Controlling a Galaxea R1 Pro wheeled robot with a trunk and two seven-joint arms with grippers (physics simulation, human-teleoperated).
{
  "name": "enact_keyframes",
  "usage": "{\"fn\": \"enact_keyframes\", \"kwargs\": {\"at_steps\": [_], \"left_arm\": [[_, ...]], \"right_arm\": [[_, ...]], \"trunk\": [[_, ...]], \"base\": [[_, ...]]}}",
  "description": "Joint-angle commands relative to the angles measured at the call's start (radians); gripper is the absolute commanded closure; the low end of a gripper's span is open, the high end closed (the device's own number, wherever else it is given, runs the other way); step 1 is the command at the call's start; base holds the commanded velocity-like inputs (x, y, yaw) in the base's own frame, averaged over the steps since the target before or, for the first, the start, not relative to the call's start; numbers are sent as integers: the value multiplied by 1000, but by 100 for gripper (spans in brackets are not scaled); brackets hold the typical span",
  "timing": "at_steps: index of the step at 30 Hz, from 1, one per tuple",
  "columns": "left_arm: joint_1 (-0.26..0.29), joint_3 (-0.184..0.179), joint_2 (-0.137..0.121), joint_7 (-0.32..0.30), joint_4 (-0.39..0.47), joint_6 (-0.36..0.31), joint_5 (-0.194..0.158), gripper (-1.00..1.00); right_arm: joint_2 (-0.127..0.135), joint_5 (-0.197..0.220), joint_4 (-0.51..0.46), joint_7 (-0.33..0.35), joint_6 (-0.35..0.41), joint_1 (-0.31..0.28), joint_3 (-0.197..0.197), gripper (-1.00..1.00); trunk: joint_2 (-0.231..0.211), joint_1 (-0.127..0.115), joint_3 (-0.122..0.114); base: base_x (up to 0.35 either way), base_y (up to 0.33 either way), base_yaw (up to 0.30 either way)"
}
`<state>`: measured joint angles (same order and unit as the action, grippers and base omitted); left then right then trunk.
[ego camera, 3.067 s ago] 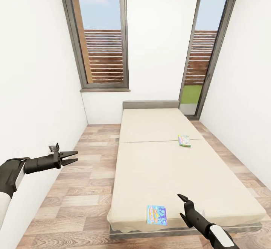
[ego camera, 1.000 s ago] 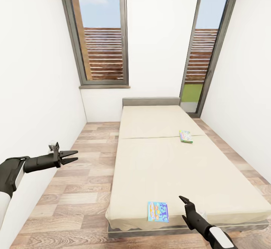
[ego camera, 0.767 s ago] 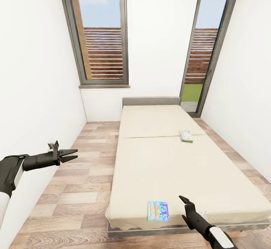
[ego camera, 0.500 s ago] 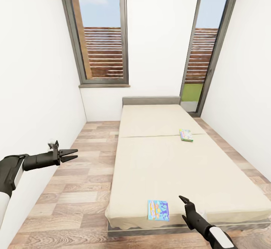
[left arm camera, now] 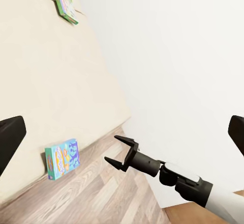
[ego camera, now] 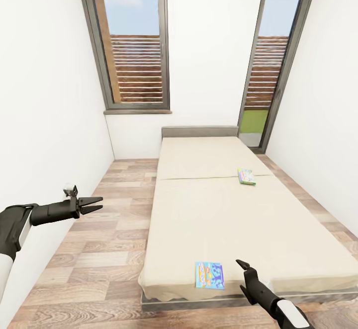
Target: Put all the toys in the child's room - the three board games (two on the bed and one on the table), the two jigsaw puzzles on the table, and the tennis ball on the table - inside the toy box on the table in the child's room.
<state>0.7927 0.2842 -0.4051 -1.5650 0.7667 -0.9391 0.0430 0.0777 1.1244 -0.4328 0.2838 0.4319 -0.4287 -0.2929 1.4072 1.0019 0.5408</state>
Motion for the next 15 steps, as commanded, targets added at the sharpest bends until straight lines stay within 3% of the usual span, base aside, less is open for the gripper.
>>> {"fn": "enact_keyframes", "kwargs": {"at_steps": [1, 15], "left_arm": [[1, 1, 0, -6, 0, -10, 5, -100], [1, 1, 0, -6, 0, -12, 5, -100]], "right_arm": [[0, 3, 0, 1, 9, -1, -6, -100], [-2, 3, 0, 1, 14, -1, -6, -100]], "trunk": [[8, 4, 4], [106, 58, 48]], "base": [[0, 0, 0], [0, 0, 0]]}}
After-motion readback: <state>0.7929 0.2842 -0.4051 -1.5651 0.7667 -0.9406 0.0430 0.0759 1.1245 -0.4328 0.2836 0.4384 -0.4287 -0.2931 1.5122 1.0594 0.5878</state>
